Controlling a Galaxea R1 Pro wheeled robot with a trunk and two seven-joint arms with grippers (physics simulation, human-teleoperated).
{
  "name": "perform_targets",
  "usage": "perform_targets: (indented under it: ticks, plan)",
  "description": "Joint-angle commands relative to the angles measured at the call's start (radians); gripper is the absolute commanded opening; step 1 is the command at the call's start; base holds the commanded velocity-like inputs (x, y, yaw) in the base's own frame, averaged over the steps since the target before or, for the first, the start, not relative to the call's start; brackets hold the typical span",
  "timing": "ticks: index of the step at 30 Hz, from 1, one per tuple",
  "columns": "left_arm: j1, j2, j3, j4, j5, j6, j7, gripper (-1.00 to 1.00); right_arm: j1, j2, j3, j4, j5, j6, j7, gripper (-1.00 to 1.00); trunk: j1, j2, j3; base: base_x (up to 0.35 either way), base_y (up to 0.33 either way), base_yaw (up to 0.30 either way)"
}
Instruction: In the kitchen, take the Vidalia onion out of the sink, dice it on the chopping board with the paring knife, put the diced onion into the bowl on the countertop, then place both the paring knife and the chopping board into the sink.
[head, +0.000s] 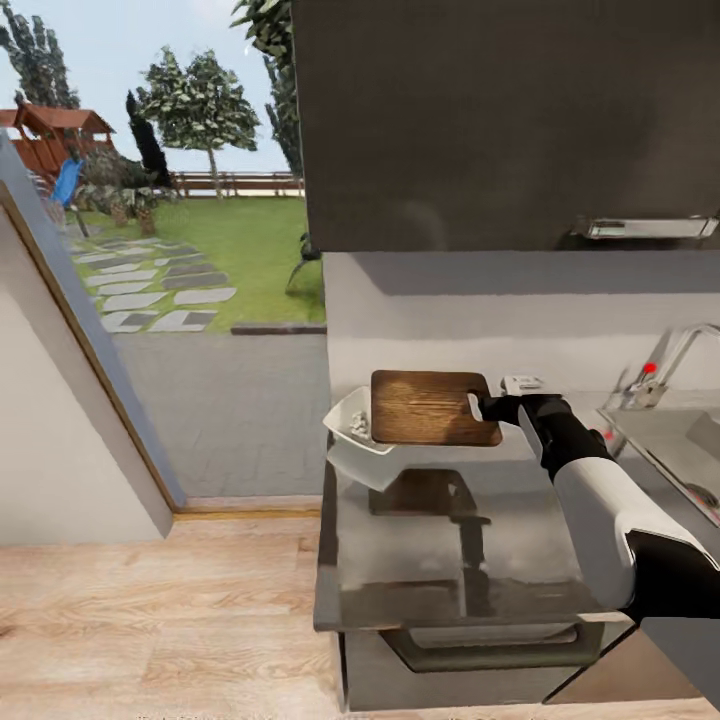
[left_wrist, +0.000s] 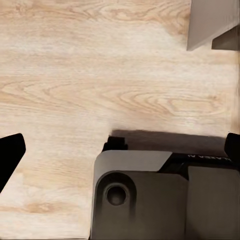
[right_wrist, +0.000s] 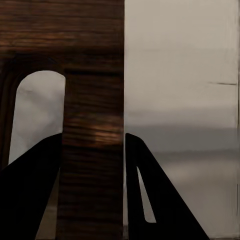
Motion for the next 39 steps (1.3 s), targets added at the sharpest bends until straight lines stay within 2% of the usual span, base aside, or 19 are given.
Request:
perform_targets:
  ticks: [1,10,13,18,22,24,29,39]
  plan:
    - [-0.002,-0.001,-0.009,0.005,0.008,-0.008,0.001,1.00,-0.001,0.000,-0.005,-0.001,0.011,0.004,0.009,-1.00,0.000,-0.002,-0.002,-0.150,-0.318,0.073]
    - [-0.002,-0.002,-0.009,0.006,0.008,-0.007,0.001,1.00,-0.001,-0.001,-0.005,0.000,0.012,0.004,0.007,-1.00,0.000,-0.002,-0.003,-0.153,-0.306,0.011]
    - [0.000,0.000,-0.008,0.007,0.008,0.045,0.002,1.00,-0.001,-0.001,-0.005,0.000,0.012,0.004,0.005,-1.00,0.000,-0.002,-0.003,-0.109,-0.154,0.000]
    - [0.096,-0.005,-0.009,0.007,0.008,0.081,-0.006,1.00,0.000,-0.002,-0.007,0.000,0.012,0.004,0.005,-1.00,0.000,-0.002,-0.003,-0.099,-0.064,0.000]
    - [0.216,-0.047,-0.008,0.007,0.008,0.076,-0.026,1.00,-0.001,-0.004,-0.008,0.000,0.012,0.004,0.005,-1.00,0.000,-0.002,-0.003,-0.024,-0.006,0.000]
    - [0.239,-0.052,-0.008,0.006,0.008,0.075,-0.052,1.00,-0.001,-0.011,-0.008,0.000,0.012,0.004,0.004,-1.00,0.000,-0.002,-0.003,-0.003,-0.001,0.000]
    - [0.249,-0.056,-0.008,0.004,0.008,0.068,-0.065,1.00,-0.001,-0.025,-0.008,0.000,0.011,0.005,0.003,-1.00,0.000,-0.002,-0.003,0.025,-0.124,0.000]
    - [0.250,-0.054,-0.007,0.004,0.008,0.052,-0.059,1.00,-0.001,-0.027,-0.008,0.000,0.011,0.005,-0.027,-1.00,0.000,-0.002,-0.003,0.079,-0.302,0.000]
